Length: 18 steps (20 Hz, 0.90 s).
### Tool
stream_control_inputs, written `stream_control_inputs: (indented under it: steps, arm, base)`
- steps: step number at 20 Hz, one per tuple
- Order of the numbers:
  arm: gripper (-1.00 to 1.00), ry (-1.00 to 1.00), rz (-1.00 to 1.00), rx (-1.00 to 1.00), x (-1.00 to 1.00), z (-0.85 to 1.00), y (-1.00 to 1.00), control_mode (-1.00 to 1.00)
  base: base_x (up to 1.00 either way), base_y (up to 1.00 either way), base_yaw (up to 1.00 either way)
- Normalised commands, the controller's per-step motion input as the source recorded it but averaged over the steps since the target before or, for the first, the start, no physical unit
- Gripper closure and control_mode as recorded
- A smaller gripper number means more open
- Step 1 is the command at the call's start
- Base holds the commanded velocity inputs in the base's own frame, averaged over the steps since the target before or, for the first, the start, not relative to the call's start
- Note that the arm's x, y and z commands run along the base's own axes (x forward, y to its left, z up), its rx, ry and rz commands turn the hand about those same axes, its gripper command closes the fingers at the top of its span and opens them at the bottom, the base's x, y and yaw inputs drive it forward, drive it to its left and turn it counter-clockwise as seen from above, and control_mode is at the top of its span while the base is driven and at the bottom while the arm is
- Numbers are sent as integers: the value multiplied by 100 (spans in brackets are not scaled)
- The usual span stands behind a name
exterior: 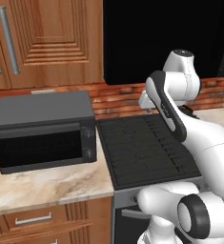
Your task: Lower the heat of the kettle.
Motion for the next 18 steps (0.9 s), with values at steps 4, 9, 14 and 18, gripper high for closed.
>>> stream_control_inputs:
  steps: [4, 9, 14, 18]
  arm:
    - [-100, 0, 0, 0, 0, 0, 0, 100]
    - [-100, 0, 0, 0, 0, 0, 0, 100]
    - [-100, 0, 0, 0, 0, 0, 0, 100]
    - [-100, 0, 0, 0, 0, 0, 0, 100]
  base:
    - [0, 25, -9]
    - [0, 22, -8]
    - [0, 21, 0]
    - [0, 20, 2]
